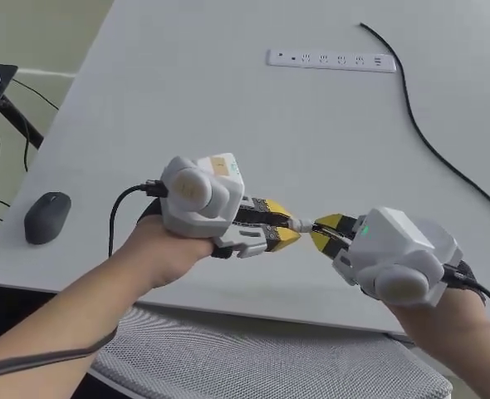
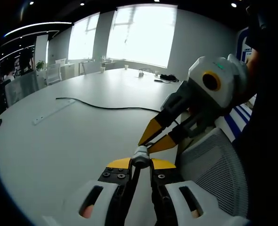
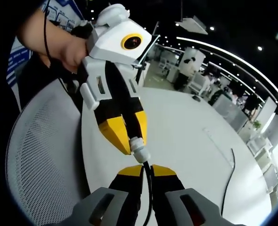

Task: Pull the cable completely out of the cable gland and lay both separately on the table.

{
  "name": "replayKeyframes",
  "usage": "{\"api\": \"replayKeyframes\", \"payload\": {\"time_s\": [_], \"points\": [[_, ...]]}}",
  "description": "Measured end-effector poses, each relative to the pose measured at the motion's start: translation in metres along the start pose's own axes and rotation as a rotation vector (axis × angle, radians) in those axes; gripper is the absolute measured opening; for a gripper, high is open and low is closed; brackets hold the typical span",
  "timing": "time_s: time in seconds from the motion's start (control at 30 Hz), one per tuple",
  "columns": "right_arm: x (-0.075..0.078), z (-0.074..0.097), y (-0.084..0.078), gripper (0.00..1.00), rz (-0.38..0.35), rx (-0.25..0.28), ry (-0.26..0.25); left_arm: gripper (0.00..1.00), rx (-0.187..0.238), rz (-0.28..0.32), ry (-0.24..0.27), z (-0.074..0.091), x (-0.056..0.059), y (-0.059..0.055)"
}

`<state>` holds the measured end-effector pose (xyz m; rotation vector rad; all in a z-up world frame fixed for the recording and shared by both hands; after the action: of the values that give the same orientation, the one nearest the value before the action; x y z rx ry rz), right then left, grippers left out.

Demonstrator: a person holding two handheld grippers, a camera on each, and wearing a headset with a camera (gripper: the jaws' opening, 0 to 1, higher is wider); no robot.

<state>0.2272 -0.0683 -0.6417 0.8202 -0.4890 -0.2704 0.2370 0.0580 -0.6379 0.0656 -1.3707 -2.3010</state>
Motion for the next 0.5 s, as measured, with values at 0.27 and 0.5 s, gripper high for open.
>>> {"api": "replayKeyframes", "payload": {"time_s": [0.27, 0.5], "points": [[0.002, -0.001, -0.001, 0.01, -0.032, 0.007, -0.007, 0.15, 0.005, 0.003, 0.001, 0.000, 0.000, 0.001], [0.012, 0.001, -0.010, 0.01, -0.083, -0.013, -0.028, 0.15, 0.017, 0.008, 0.008, 0.001, -0.002, 0.005]]}}
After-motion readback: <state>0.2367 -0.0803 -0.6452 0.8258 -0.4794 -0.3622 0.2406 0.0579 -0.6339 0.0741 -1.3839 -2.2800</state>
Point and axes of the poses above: the centre of the closed fingertips' face, and the gripper's own axes: z roughly backward along the fingers, x roughly to its right, y roughly out of its top, the point moved 8 cm from there along z, roughly backward along the fingers, and after that the axes turned 2 degrees about -y, right-handed, at the moved point
